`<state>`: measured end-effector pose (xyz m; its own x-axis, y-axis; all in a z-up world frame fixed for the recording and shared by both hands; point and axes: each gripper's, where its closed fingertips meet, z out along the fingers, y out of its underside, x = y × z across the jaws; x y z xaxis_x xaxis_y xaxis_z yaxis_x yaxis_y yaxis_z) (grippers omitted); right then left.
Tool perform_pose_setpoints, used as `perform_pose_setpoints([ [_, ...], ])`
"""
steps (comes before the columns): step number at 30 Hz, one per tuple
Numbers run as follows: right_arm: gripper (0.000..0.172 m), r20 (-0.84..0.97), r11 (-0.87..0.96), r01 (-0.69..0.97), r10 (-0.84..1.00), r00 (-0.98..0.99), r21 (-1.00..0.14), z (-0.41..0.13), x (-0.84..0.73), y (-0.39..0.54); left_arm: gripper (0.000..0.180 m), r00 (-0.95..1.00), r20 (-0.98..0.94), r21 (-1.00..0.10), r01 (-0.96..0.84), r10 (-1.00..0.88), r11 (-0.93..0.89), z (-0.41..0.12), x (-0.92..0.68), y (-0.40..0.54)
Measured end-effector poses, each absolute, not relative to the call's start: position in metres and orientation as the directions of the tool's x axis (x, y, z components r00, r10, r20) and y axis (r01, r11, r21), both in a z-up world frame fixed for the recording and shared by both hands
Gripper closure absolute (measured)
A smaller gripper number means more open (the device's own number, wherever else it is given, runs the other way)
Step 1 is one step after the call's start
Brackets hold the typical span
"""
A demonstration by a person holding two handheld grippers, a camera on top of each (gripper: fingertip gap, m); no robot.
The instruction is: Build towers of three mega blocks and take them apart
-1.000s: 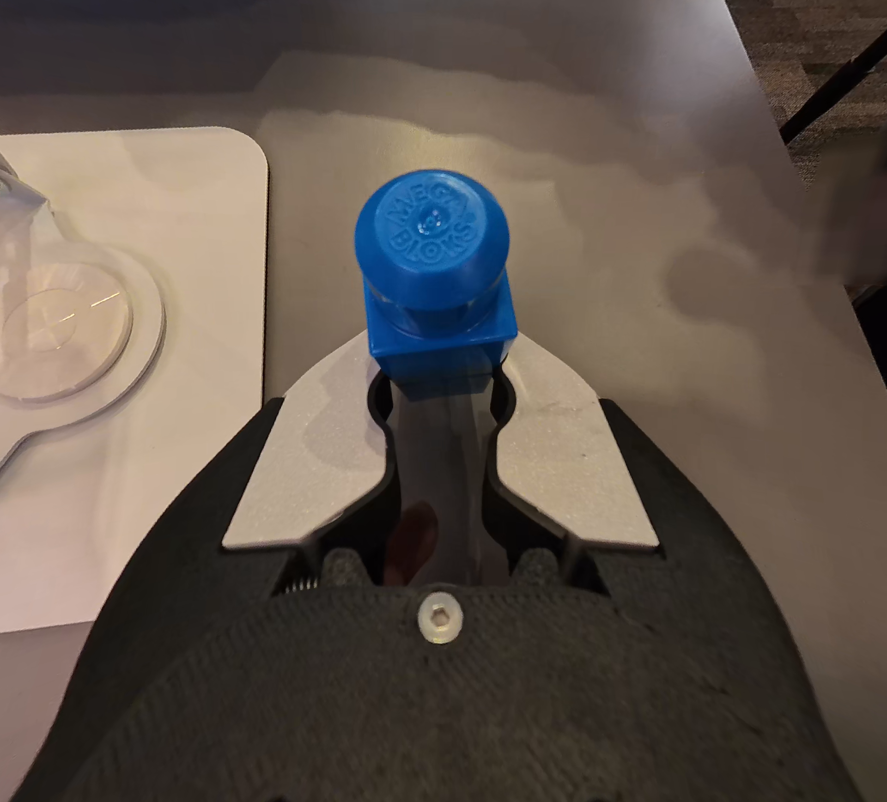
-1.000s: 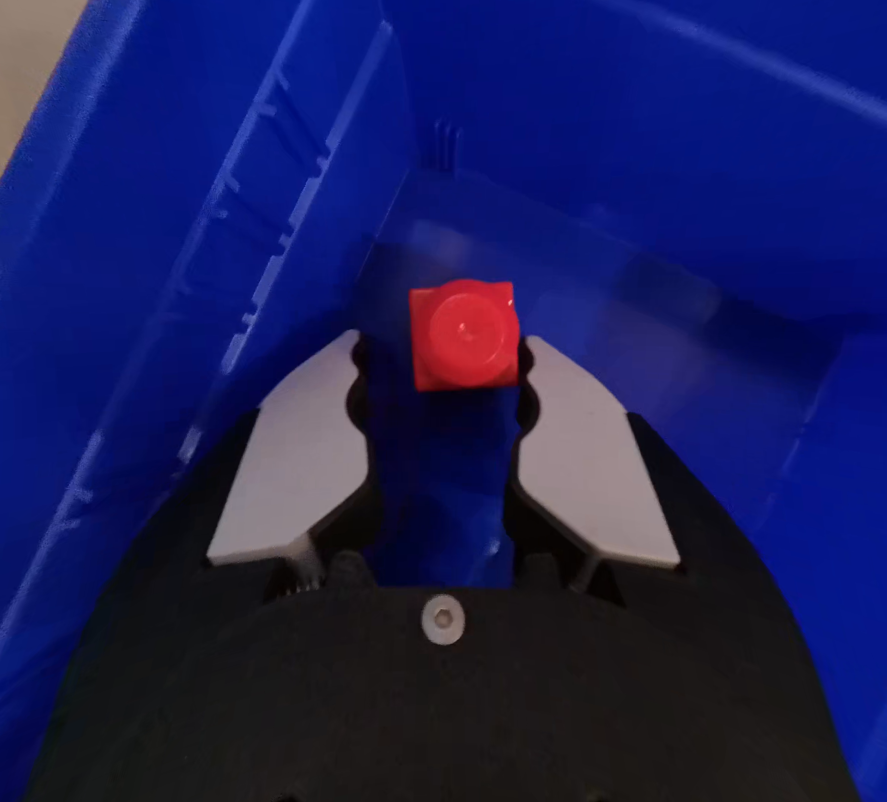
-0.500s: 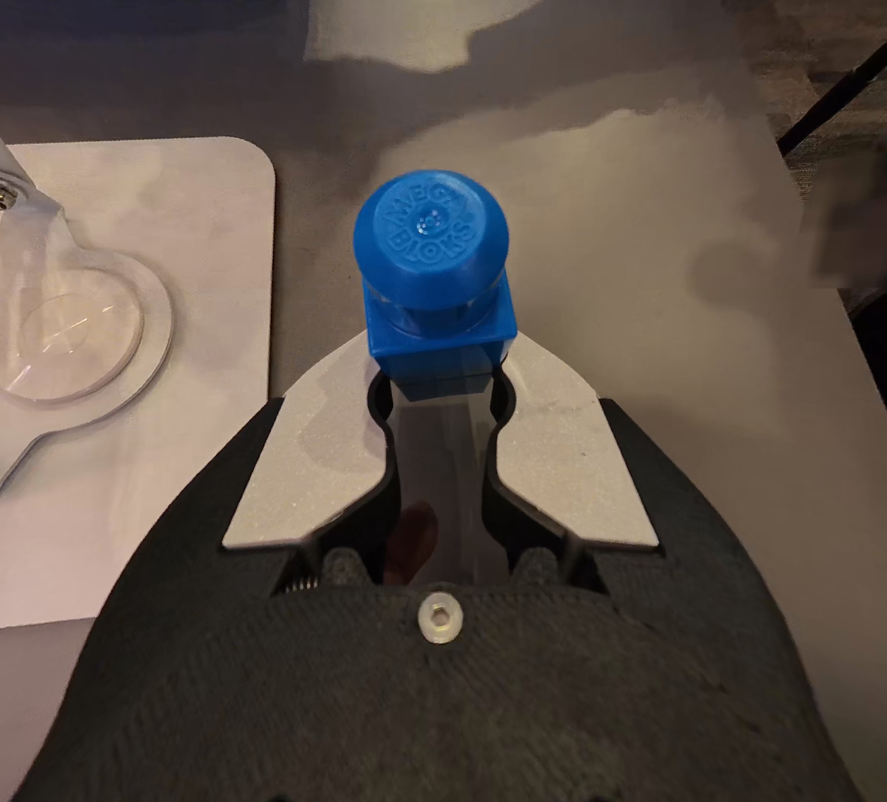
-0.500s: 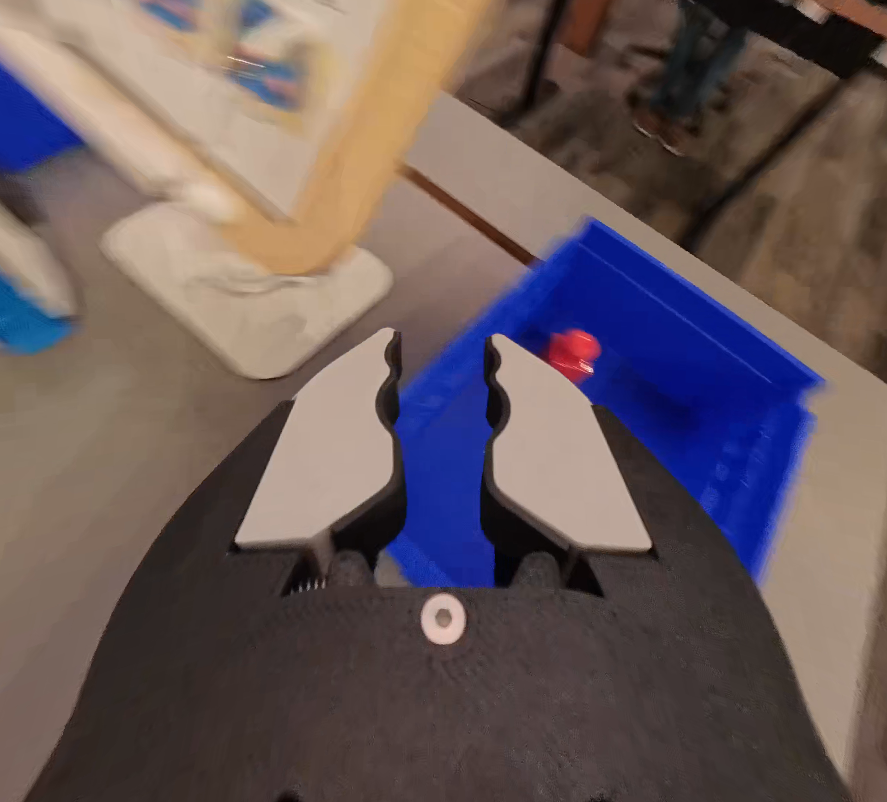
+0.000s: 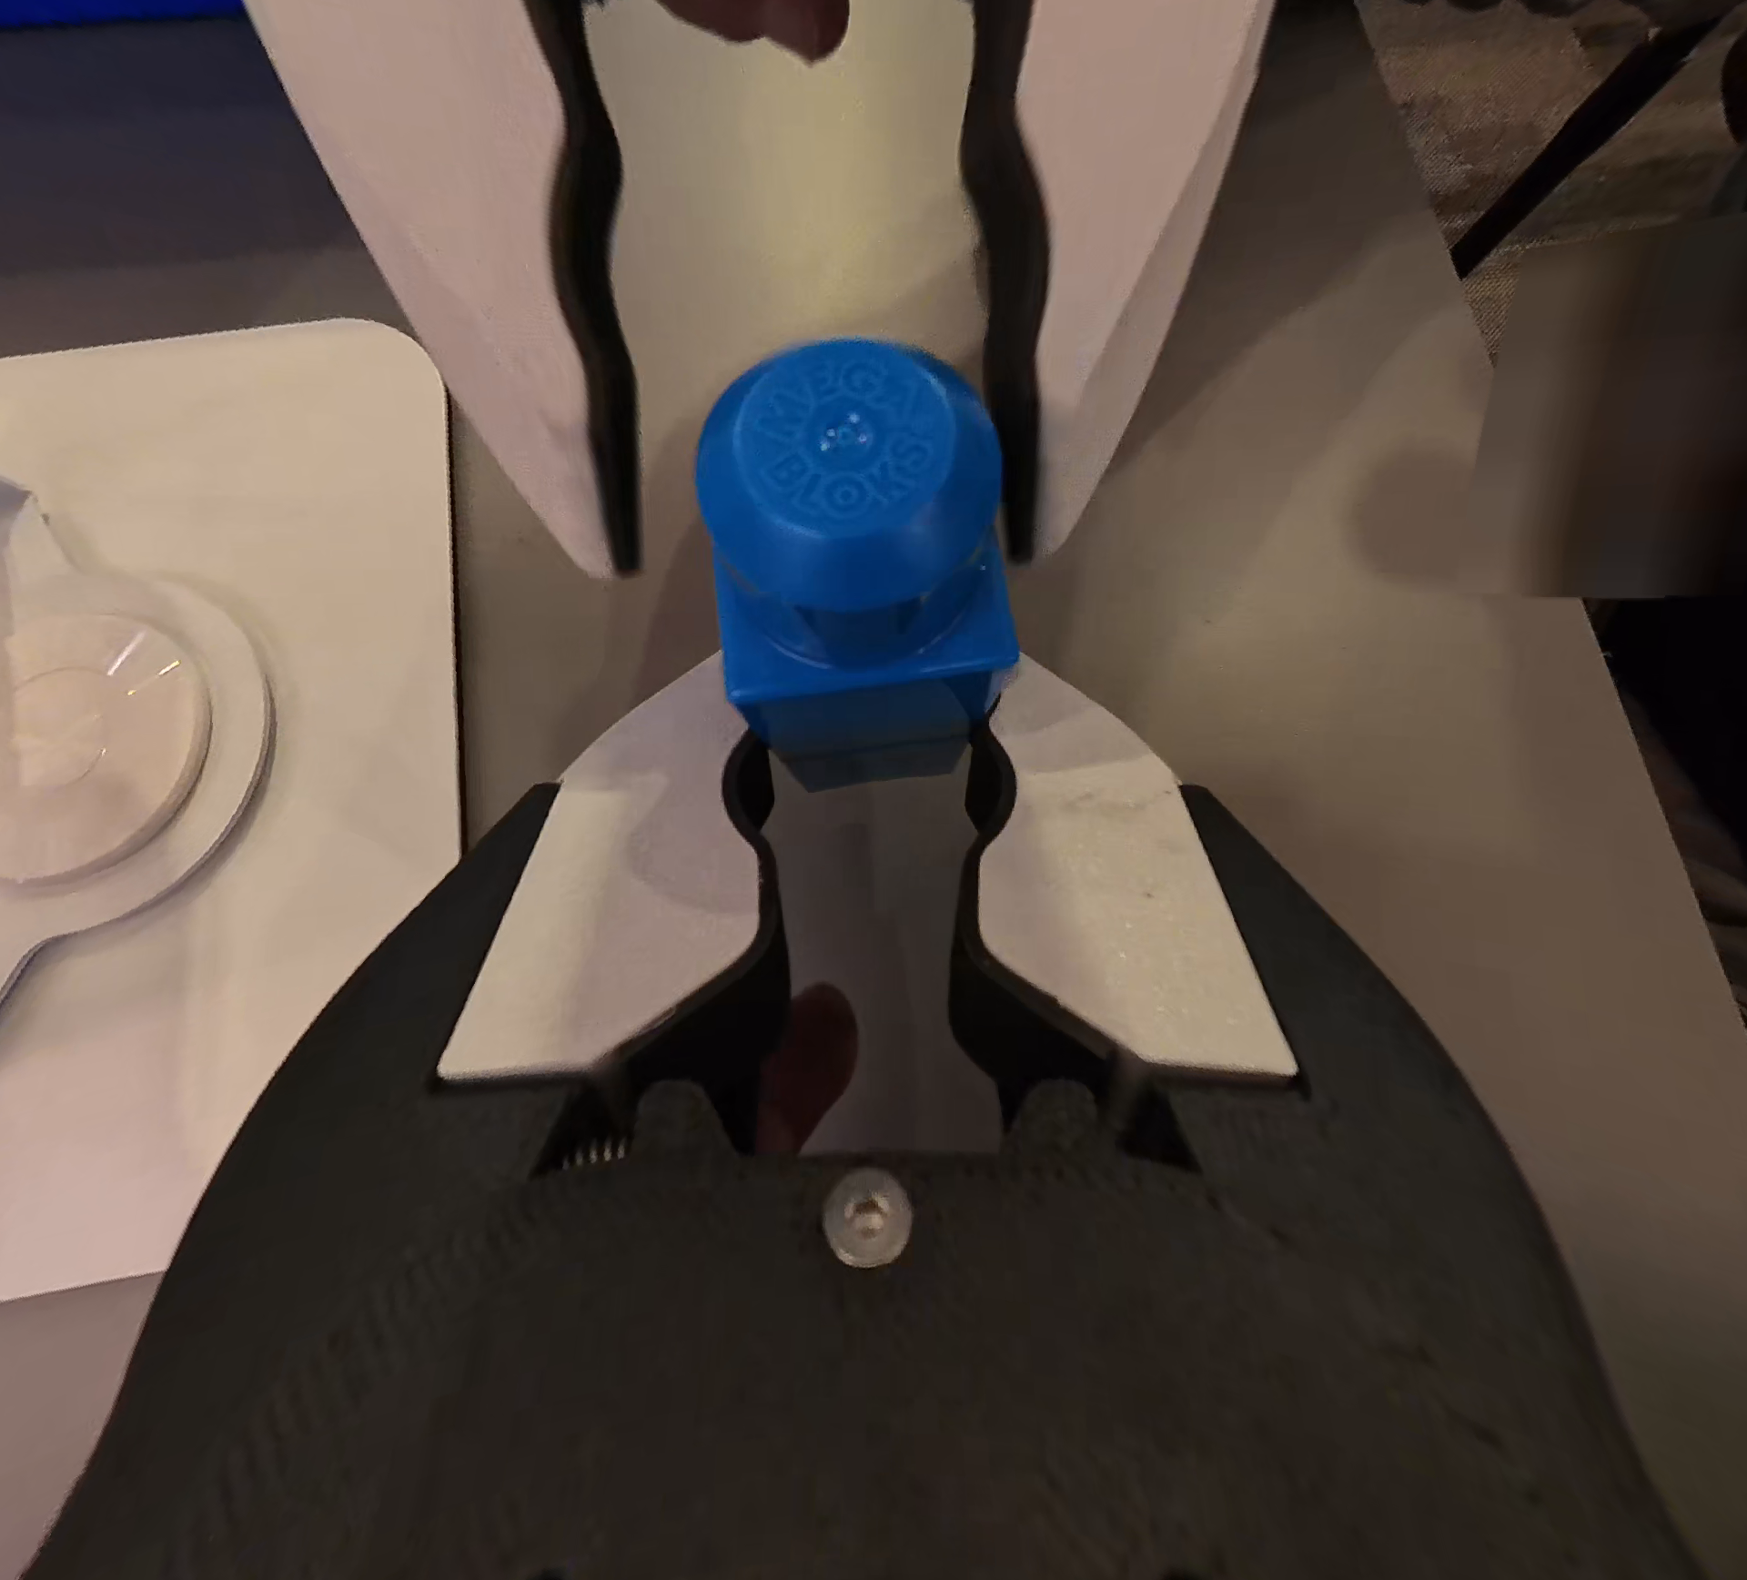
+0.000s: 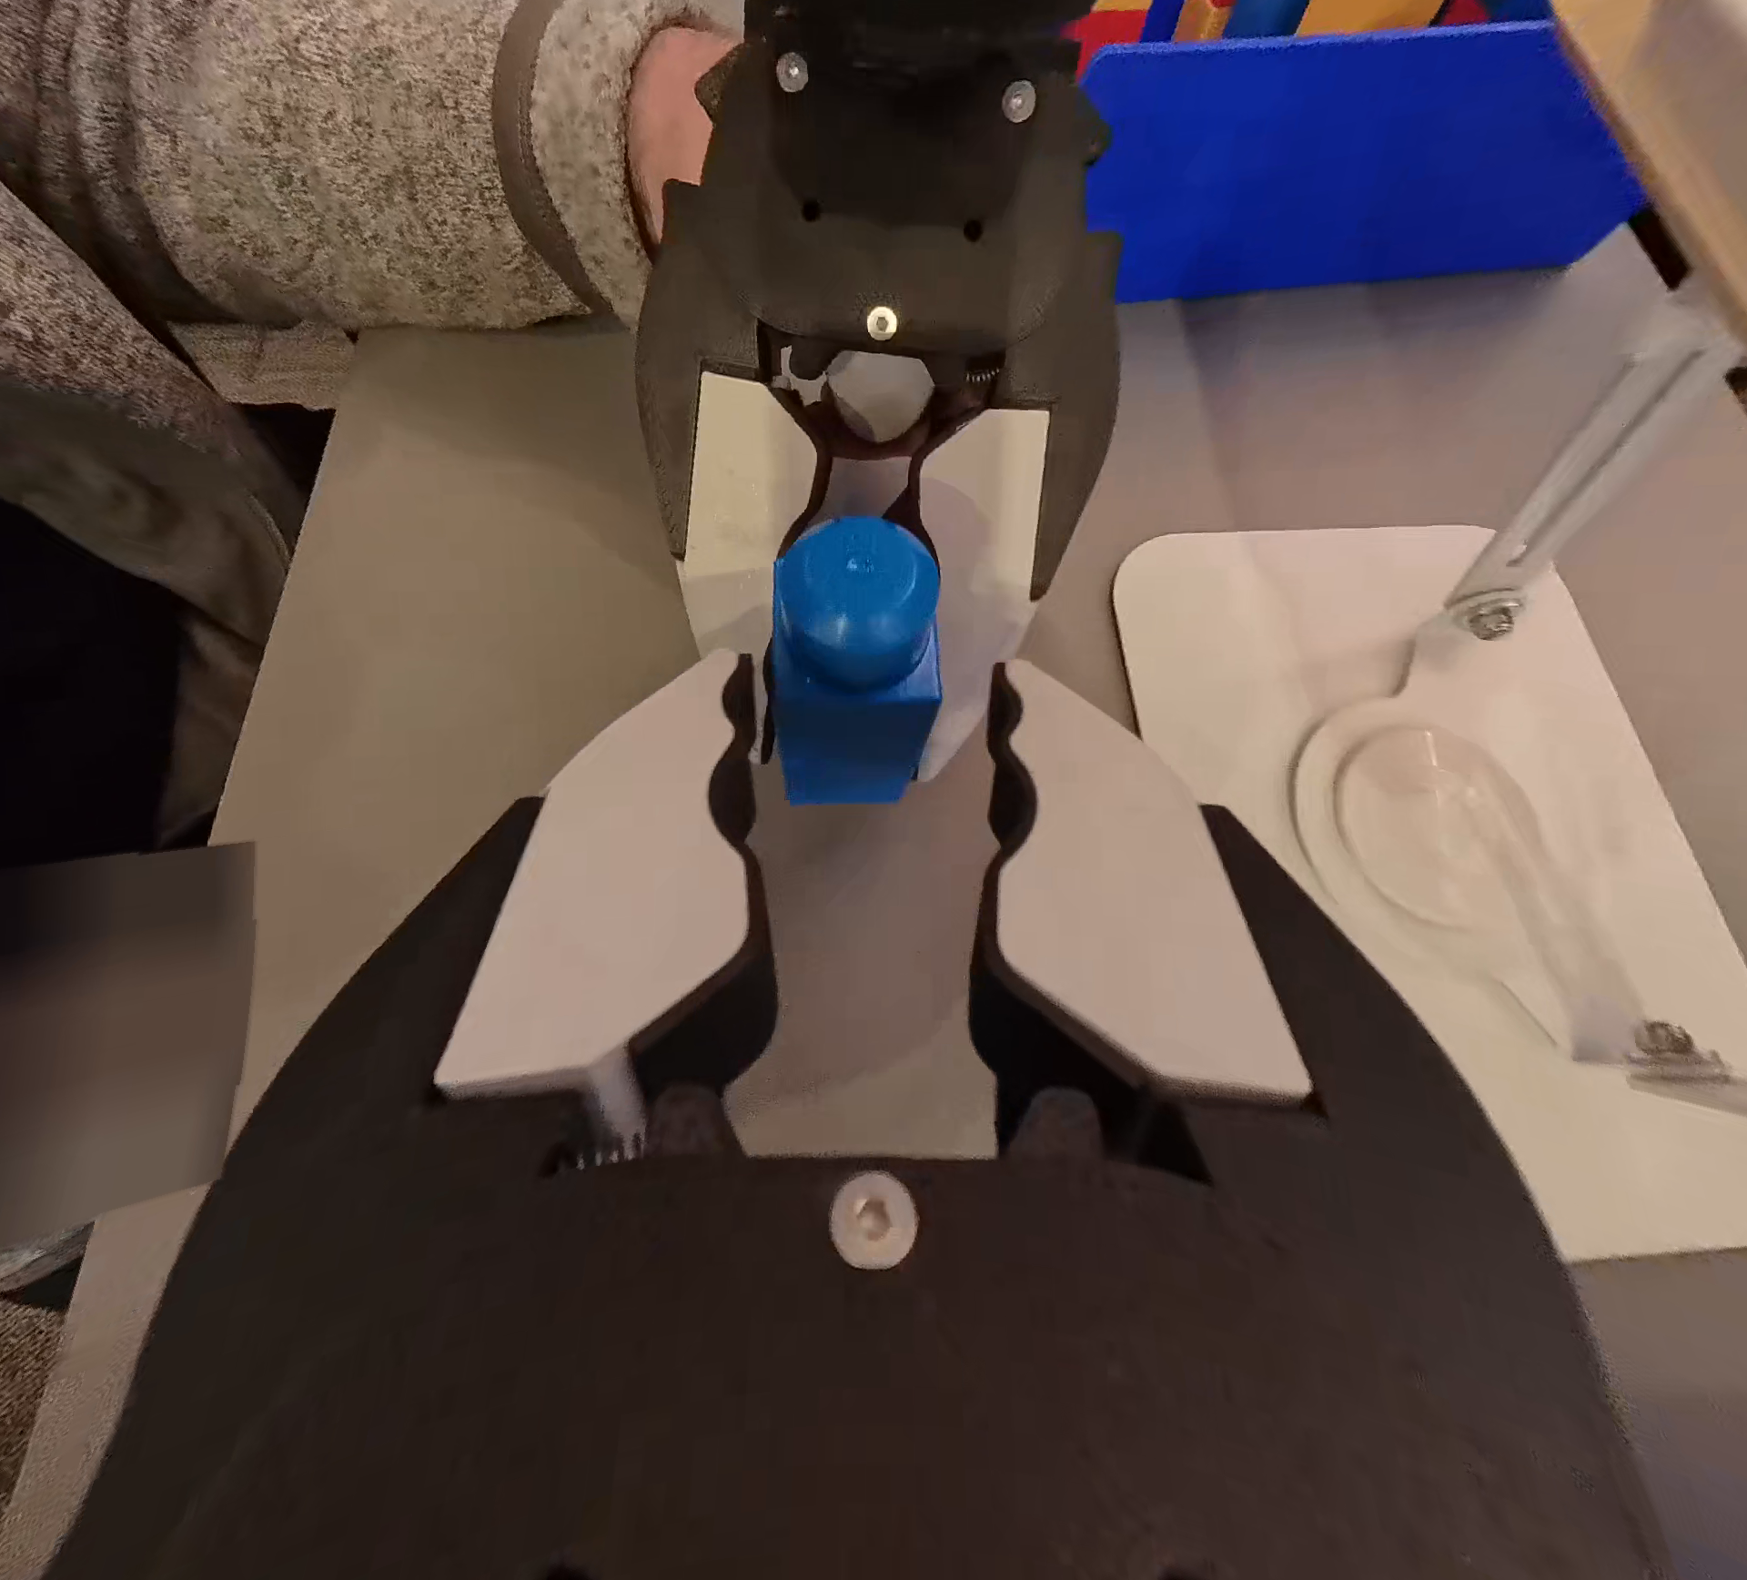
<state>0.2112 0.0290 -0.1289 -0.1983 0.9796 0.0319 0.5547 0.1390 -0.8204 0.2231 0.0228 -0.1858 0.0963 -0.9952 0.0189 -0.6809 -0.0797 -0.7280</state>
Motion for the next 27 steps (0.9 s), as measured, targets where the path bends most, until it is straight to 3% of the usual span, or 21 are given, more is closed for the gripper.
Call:
perform_pose_setpoints([
  [3, 0.135, 0.012, 0.147, 0.572, 0.972, -0.233, -0.807, -0.138, 0.207, 0.023, 0.143, 0.090, 0.023, -0.725, -0.684, -0.996, -0.079, -0.186, 0.224, 0.021],
  [8, 0.136, 0.008, 0.145, 0.564, 0.971, -0.238, -0.813, -0.141, 0.204, 0.022, 0.143, 0.087, 0.026, -0.720, -0.690, -0.996, -0.079, -0.188, 0.223, 0.020],
  [11, 0.135, -0.025, 0.091, 0.489, 0.974, -0.225, -0.868, -0.127, 0.203, 0.024, 0.140, 0.093, 0.033, -0.775, -0.626, -0.995, -0.084, -0.174, 0.227, 0.023],
  [13, 0.135, -0.026, 0.061, 0.413, 0.979, -0.203, -0.909, -0.114, 0.202, 0.026, 0.127, 0.113, 0.020, -0.782, -0.618, -0.993, -0.086, -0.171, 0.225, 0.027],
  [17, 0.135, -0.040, 0.013, 0.307, 0.985, -0.167, -0.952, -0.101, 0.201, 0.028, 0.119, 0.112, 0.057, -0.829, -0.549, -0.992, -0.110, -0.165, 0.231, 0.029],
  [21, 0.135, -0.062, -0.026, 0.226, 0.986, -0.156, -0.974, -0.094, 0.207, 0.033, 0.139, 0.087, 0.106, -0.893, -0.430, -0.991, -0.133, -0.146, 0.234, 0.028],
  [27, 0.136, -0.051, -0.017, 0.206, 0.985, -0.162, -0.978, -0.096, 0.210, 0.032, 0.139, 0.096, 0.100, -0.874, -0.467, -0.990, -0.134, -0.148, 0.233, 0.026],
])
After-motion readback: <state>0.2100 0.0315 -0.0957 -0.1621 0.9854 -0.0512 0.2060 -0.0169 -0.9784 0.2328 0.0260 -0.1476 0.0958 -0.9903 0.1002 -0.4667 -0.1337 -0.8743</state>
